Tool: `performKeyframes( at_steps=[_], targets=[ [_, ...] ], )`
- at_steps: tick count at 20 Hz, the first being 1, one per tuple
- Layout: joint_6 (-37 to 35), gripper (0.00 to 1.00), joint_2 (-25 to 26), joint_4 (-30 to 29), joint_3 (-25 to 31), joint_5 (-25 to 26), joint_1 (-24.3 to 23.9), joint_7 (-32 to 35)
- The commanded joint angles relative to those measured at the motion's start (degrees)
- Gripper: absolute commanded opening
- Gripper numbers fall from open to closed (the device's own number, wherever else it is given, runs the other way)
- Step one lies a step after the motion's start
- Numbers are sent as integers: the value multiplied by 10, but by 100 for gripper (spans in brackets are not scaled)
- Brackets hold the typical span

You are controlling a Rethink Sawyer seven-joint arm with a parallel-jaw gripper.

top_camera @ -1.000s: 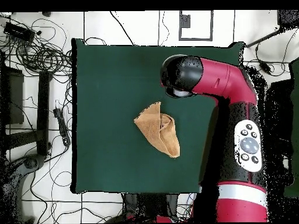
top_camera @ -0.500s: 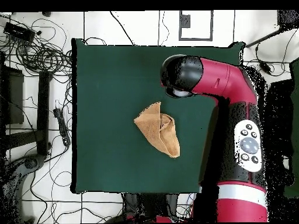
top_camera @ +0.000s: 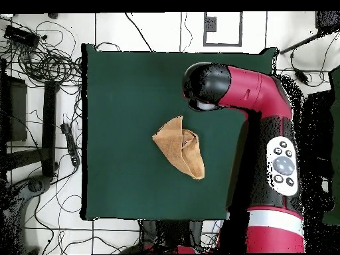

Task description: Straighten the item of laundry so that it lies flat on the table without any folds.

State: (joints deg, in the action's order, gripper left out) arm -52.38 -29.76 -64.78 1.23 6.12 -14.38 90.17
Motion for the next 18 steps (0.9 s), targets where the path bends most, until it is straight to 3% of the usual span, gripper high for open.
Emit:
performKeyframes(
  at_steps=[1, 18],
  targets=[
    [-7, 0, 13, -68, 47, 4, 10, 10],
    [-18, 0, 19, -56, 46, 8, 14, 9]
  ],
)
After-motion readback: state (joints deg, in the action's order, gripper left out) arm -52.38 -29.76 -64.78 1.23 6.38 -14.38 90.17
